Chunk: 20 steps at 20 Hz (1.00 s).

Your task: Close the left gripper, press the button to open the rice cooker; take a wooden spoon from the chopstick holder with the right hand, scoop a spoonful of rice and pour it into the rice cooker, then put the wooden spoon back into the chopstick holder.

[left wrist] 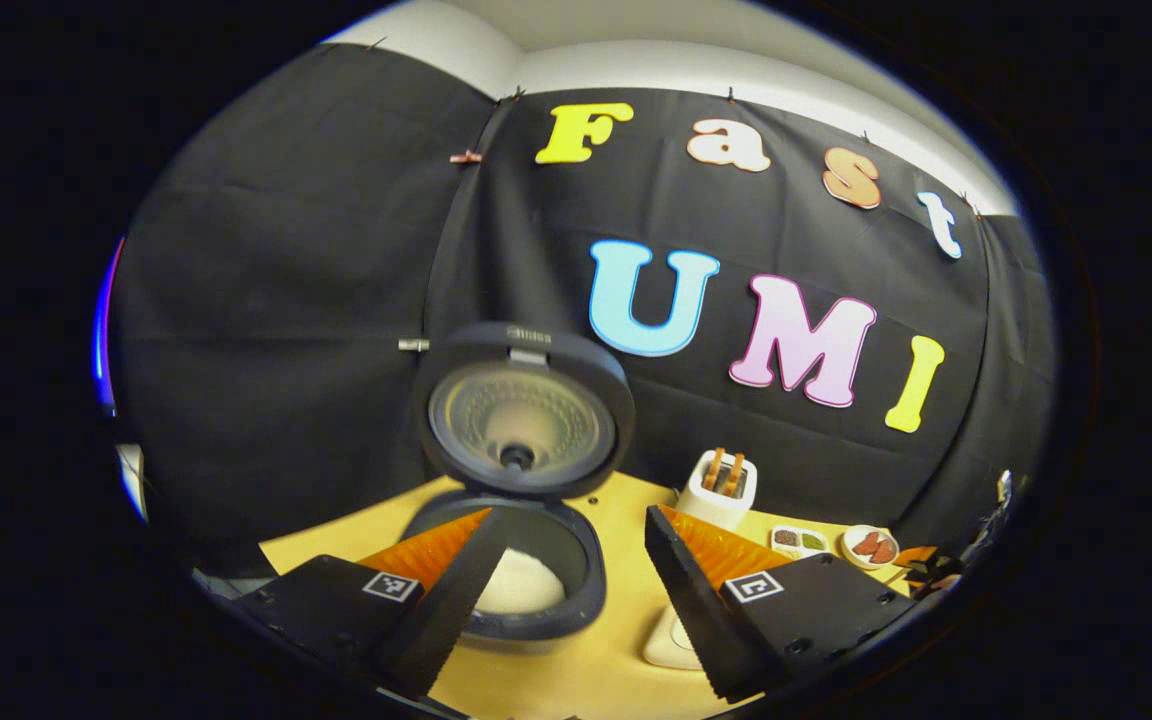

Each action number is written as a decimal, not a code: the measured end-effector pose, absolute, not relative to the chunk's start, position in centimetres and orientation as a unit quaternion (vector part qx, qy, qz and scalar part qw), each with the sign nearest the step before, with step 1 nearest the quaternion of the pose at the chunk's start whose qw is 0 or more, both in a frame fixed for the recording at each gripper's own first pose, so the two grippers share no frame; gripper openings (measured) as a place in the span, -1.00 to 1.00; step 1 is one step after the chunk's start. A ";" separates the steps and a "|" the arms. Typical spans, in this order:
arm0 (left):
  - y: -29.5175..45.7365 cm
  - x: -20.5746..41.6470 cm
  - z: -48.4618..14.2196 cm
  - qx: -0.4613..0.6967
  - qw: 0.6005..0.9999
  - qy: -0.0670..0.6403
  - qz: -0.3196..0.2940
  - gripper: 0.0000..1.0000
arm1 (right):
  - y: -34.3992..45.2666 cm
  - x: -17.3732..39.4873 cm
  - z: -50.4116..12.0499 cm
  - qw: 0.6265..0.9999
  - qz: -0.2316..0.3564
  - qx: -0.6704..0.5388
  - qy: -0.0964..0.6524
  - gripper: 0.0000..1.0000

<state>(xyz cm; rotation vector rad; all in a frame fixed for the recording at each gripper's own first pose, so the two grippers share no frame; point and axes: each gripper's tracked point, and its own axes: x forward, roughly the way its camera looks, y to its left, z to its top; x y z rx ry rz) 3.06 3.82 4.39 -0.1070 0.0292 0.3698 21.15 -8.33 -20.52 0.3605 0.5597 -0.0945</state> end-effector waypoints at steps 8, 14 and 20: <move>8.3 6.7 15.1 0.111 0.977 -0.117 0.142 0.89 | -6.8 9.4 -14.5 0.970 -0.047 0.069 0.228 0.97; 11.0 12.5 15.6 0.102 0.979 -0.135 0.110 0.87 | -4.0 0.4 -9.9 0.984 -0.015 -0.030 0.175 0.97; 14.1 16.4 13.1 0.081 0.984 -0.097 0.126 0.87 | -2.7 -5.5 -7.6 0.986 -0.032 -0.005 0.163 0.97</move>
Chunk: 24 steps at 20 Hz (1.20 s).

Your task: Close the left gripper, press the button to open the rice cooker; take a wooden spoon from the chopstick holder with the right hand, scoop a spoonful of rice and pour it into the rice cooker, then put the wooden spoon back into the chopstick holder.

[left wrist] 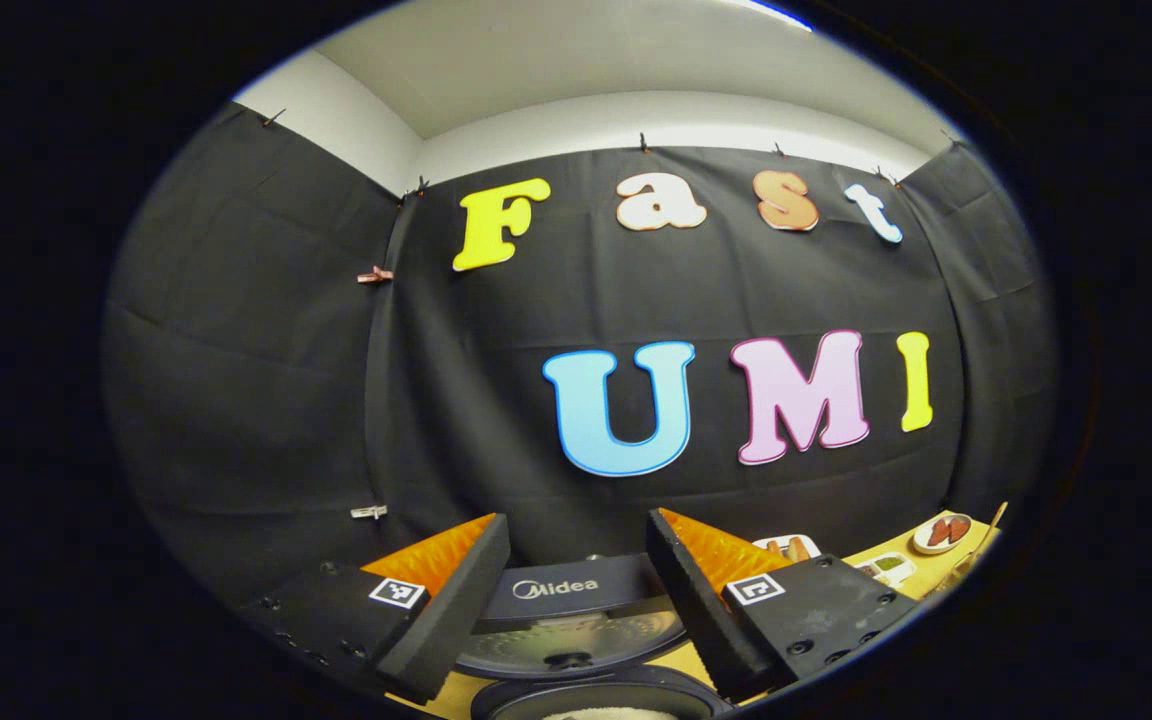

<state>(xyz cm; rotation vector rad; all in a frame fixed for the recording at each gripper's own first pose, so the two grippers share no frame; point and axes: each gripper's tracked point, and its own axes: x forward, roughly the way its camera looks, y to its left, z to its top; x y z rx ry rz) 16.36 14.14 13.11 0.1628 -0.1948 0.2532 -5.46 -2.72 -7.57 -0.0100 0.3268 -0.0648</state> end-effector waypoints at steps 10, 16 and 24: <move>12.0 11.8 9.6 0.043 0.989 -0.016 0.142 0.96 | -0.9 -5.5 -9.4 0.981 -0.016 0.041 0.190 0.97; 9.4 6.4 3.6 0.014 0.987 0.065 0.143 0.97 | 3.9 -4.9 -11.7 0.973 0.057 0.047 0.219 0.98; 9.0 4.0 -7.6 -0.016 0.971 0.172 0.164 0.97 | 5.8 -5.6 -13.8 0.961 0.099 0.048 0.252 0.97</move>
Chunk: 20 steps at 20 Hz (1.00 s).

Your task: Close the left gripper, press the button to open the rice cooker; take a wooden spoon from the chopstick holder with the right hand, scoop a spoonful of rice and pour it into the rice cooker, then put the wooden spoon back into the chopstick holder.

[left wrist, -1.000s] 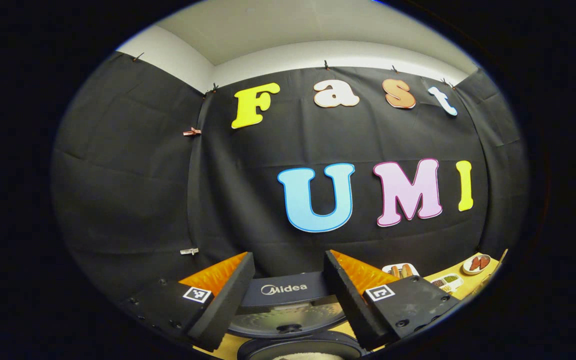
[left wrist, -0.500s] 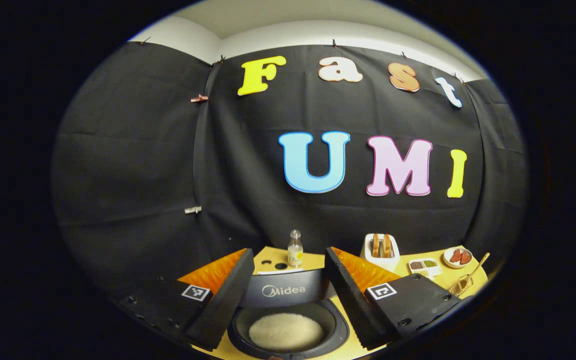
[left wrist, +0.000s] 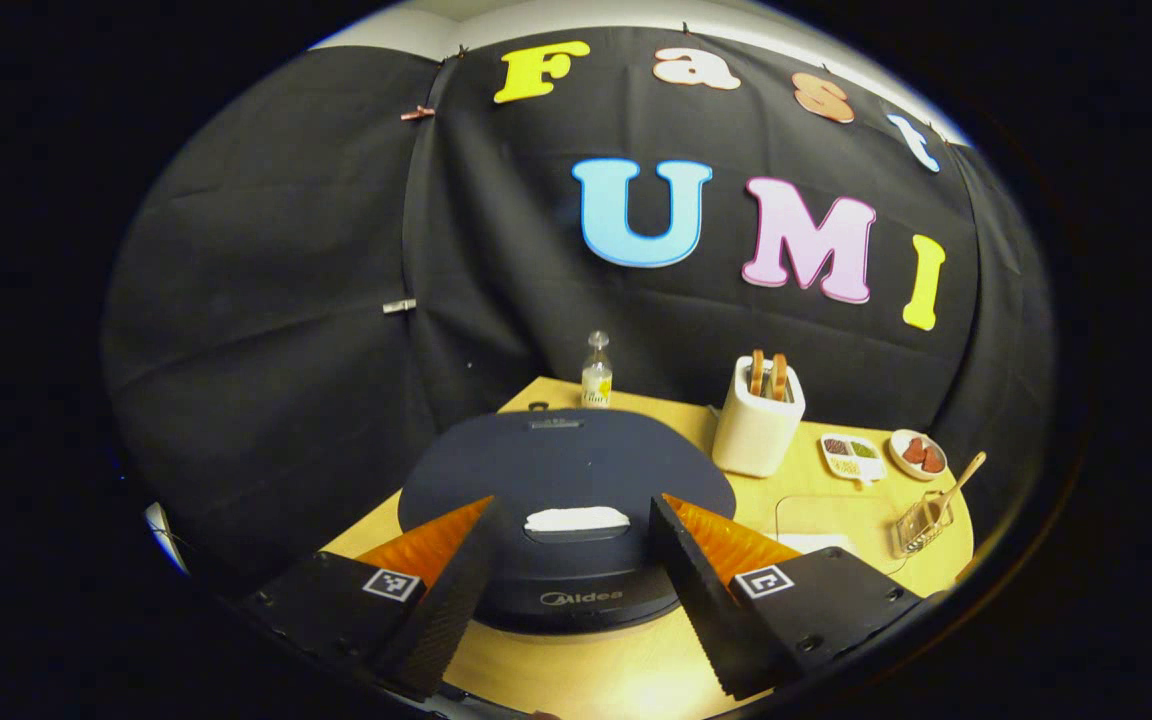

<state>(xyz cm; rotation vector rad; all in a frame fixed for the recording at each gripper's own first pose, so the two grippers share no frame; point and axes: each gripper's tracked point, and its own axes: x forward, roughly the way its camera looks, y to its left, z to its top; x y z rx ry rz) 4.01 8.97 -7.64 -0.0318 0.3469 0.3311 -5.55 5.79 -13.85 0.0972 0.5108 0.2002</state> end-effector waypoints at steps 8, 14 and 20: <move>8.8 4.1 -10.6 0.002 0.970 0.177 0.168 0.98 | 4.0 -5.3 -14.7 0.959 0.078 0.050 0.269 0.97; 8.7 4.3 -11.5 0.004 0.970 0.183 0.157 1.00 | 4.5 -5.7 -15.6 0.956 0.085 0.047 0.277 0.97; 8.0 4.1 -9.2 -0.004 0.982 0.144 0.123 0.95 | 3.3 -4.5 -12.7 0.969 0.069 0.036 0.234 0.97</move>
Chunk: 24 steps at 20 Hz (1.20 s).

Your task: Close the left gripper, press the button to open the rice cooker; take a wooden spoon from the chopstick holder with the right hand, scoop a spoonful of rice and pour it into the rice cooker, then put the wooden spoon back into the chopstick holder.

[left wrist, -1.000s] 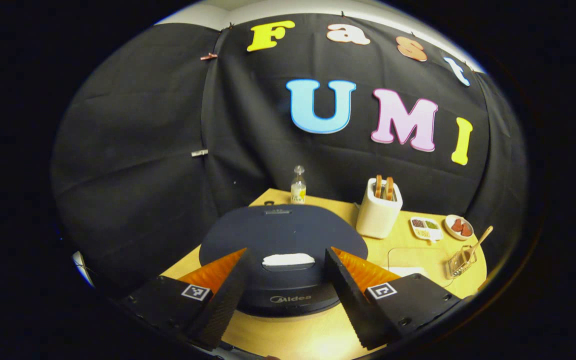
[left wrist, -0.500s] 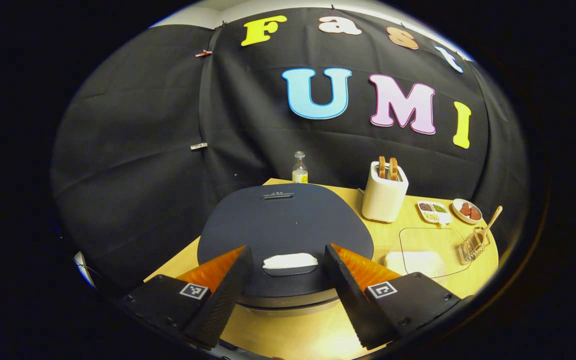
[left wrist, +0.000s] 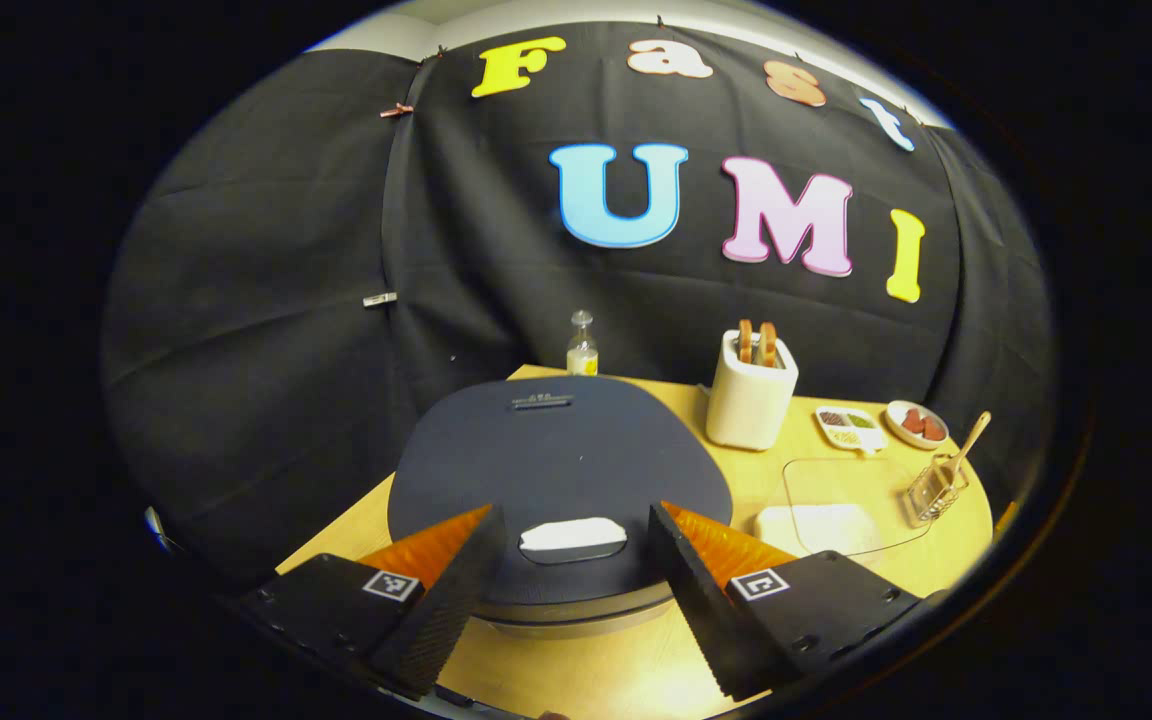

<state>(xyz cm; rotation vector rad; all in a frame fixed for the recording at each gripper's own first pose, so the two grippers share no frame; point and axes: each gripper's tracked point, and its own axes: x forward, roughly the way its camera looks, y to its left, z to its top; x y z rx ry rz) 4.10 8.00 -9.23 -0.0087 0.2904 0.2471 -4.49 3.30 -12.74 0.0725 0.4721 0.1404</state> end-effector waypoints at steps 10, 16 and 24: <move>2.3 0.7 2.2 0.036 0.999 0.017 -0.001 0.89 | 3.7 -3.3 -2.9 0.984 0.103 -0.079 0.123 0.97; 0.8 -1.6 1.4 0.007 0.999 0.036 -0.020 0.92 | 4.6 -5.2 -1.6 0.990 0.073 -0.045 0.112 0.99; 0.2 -1.8 1.7 0.015 0.999 0.027 -0.012 0.92 | 4.3 -3.7 -1.2 0.993 0.058 0.000 0.105 0.99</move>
